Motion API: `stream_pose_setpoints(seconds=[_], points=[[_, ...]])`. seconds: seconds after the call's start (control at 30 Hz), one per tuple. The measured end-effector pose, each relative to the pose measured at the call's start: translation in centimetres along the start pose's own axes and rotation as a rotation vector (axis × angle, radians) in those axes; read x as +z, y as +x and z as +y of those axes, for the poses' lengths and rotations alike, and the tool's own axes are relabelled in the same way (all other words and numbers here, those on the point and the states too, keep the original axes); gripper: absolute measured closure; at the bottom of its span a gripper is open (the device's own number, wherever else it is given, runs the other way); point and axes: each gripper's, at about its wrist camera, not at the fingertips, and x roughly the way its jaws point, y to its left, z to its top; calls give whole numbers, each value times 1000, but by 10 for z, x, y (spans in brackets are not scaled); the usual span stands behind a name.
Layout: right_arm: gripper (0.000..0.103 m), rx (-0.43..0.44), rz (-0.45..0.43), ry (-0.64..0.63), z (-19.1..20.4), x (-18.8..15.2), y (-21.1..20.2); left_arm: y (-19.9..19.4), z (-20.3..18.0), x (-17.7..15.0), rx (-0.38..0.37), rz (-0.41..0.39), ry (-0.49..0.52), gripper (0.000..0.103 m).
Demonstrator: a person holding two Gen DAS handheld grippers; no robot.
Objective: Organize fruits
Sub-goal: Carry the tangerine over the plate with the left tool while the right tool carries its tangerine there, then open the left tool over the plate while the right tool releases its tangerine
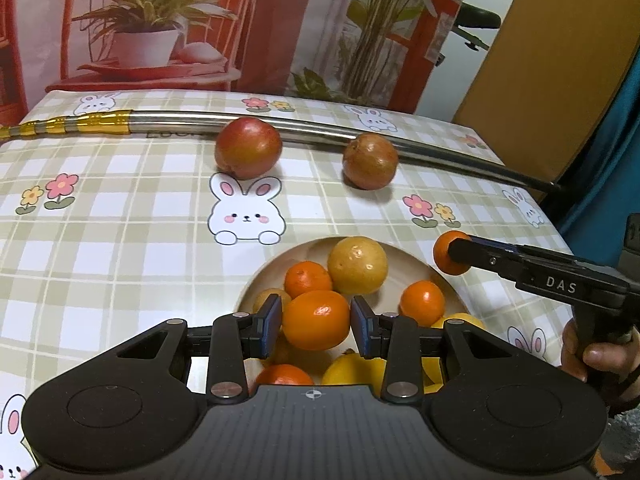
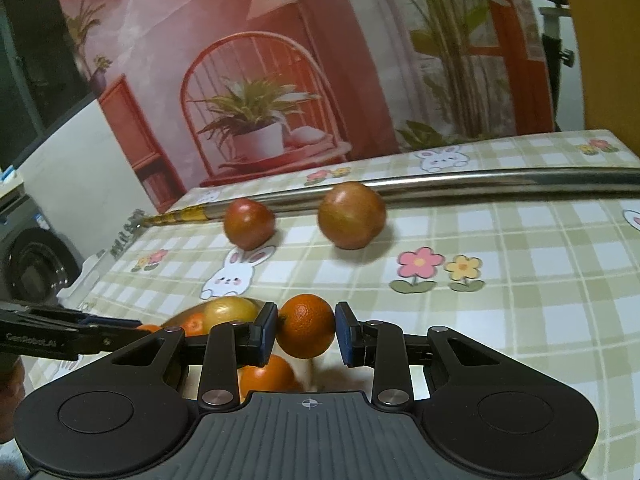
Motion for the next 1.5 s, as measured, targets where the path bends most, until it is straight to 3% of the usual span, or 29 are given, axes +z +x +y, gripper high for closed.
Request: stream_pose_setpoints(seconds=[0.4, 1.5], points=[[74, 37, 57, -70, 25, 2, 22, 7, -3, 1, 2, 5, 8, 63], [71, 18, 78, -66, 23, -1, 28, 15, -1, -1, 5, 28, -2, 62]])
